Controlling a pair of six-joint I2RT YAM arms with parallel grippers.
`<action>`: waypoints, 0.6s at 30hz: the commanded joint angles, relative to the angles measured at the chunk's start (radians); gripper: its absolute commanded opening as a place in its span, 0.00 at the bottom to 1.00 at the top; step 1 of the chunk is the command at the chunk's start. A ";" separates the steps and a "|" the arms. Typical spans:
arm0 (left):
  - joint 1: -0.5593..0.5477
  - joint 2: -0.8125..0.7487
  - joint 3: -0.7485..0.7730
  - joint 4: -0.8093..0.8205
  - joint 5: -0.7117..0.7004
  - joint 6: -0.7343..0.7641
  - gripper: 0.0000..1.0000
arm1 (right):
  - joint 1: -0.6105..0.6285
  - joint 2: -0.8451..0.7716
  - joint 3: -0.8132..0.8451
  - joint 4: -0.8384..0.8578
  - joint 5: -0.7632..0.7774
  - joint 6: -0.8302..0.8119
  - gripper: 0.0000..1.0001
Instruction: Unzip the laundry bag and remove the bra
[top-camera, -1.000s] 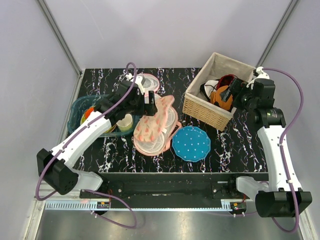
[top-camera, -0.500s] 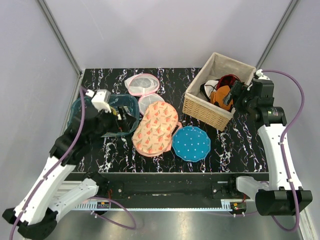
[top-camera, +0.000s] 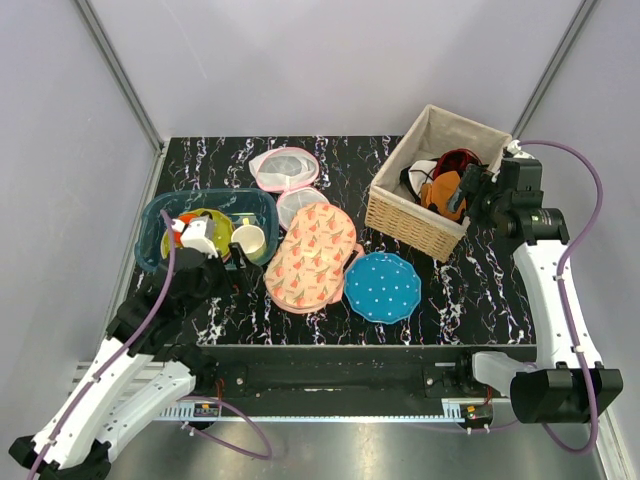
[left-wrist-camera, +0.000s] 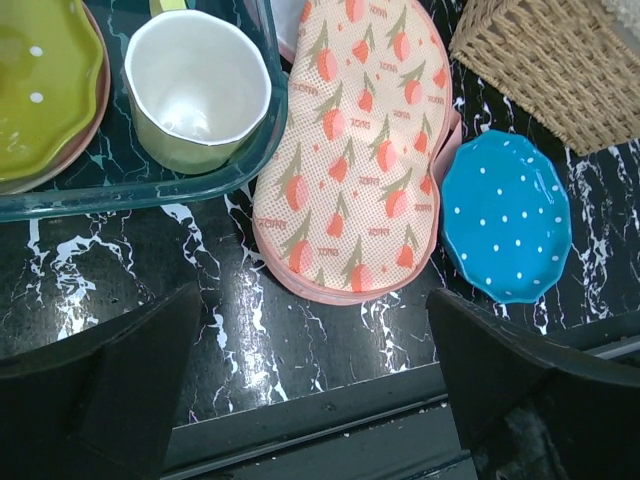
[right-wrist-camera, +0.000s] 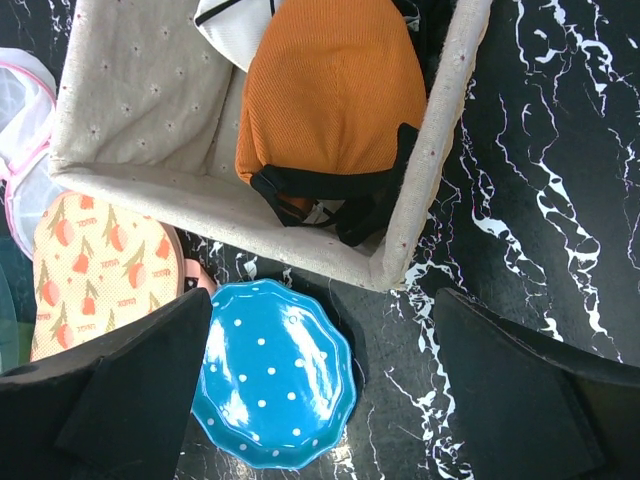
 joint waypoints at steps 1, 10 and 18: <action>0.005 -0.034 -0.008 0.063 -0.047 -0.021 0.99 | 0.004 0.004 0.028 0.011 -0.006 -0.013 1.00; 0.005 -0.045 -0.037 0.104 -0.077 -0.045 0.99 | 0.004 -0.008 0.006 0.022 -0.007 -0.010 1.00; 0.005 -0.045 -0.053 0.130 -0.089 -0.051 0.99 | 0.004 -0.002 -0.003 0.034 -0.041 -0.010 1.00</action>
